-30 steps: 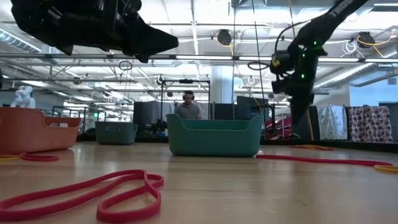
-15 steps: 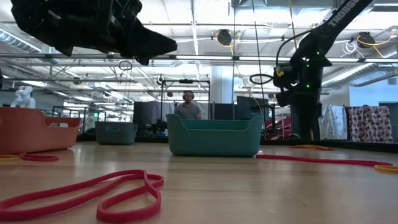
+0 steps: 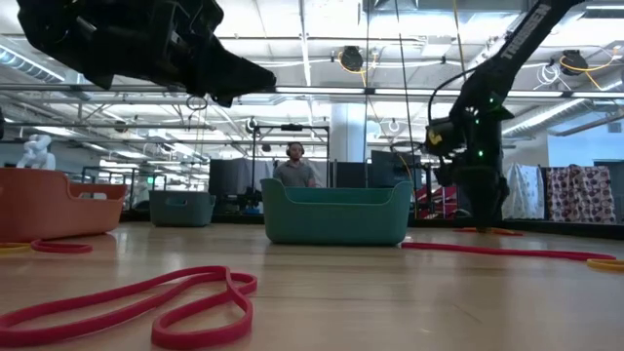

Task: Sort rubber bands into baskets
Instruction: Put the yellow rubber band into the orange bin

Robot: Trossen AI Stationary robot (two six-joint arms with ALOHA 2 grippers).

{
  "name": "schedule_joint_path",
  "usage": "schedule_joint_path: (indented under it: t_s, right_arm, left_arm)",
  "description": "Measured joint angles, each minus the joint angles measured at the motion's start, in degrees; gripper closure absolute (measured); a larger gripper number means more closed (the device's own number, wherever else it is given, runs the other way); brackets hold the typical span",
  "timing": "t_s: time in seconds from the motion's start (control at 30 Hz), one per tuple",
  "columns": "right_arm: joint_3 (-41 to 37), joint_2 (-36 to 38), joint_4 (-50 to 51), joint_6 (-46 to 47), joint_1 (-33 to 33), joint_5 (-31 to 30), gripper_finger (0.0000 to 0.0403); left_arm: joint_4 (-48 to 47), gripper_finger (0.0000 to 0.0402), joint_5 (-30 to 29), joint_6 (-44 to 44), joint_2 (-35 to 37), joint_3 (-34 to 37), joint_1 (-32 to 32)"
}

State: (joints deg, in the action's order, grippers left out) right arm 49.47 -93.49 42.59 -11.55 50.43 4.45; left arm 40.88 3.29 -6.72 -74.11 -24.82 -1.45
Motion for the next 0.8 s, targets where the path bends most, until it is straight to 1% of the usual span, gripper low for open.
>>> schedule_joint_path:
  t_s: [0.1,0.2,0.27,0.4,0.43,0.63,0.73,0.77,0.8]
  right_arm:
    - [0.3,-2.7,-0.1,0.0,0.6,-0.5,0.0218]
    - [0.6,-3.3,0.1,-0.3,-0.1,-2.0,0.0244]
    - [0.7,-3.0,0.1,-1.2,-0.3,-2.5,0.0281]
    - [0.4,-0.8,0.0,-3.2,-0.1,-2.7,0.0378]
    - [0.3,0.1,0.1,-3.7,-0.1,-2.7,0.0390]
    - [0.4,8.5,1.2,-4.5,-0.1,-2.1,0.0400]
    - [0.4,14.1,1.4,-4.6,-0.1,2.4,0.0400]
    - [0.4,15.9,1.6,-4.6,-0.1,4.8,0.0400]
    - [0.4,17.8,1.7,-4.8,-0.1,8.4,0.0401]
  left_arm:
    - [-0.9,0.0326,0.0,0.3,0.0,0.0,0.0]
    - [-0.9,0.0327,0.0,0.3,0.0,0.0,0.0]
    - [-0.9,0.0327,0.0,0.1,0.0,0.0,0.0]
    - [-0.6,0.0327,0.0,0.0,0.0,0.0,0.0]
    - [-0.7,0.0326,0.0,0.0,0.0,0.0,0.0]
    - [-0.6,0.0327,0.0,0.0,0.0,0.0,0.0]
    - [-0.6,0.0326,0.0,0.0,0.0,0.0,0.0]
    - [-0.6,0.0327,0.0,0.0,0.0,0.0,0.0]
    - [-0.6,0.0326,0.0,0.0,0.0,0.0,0.0]
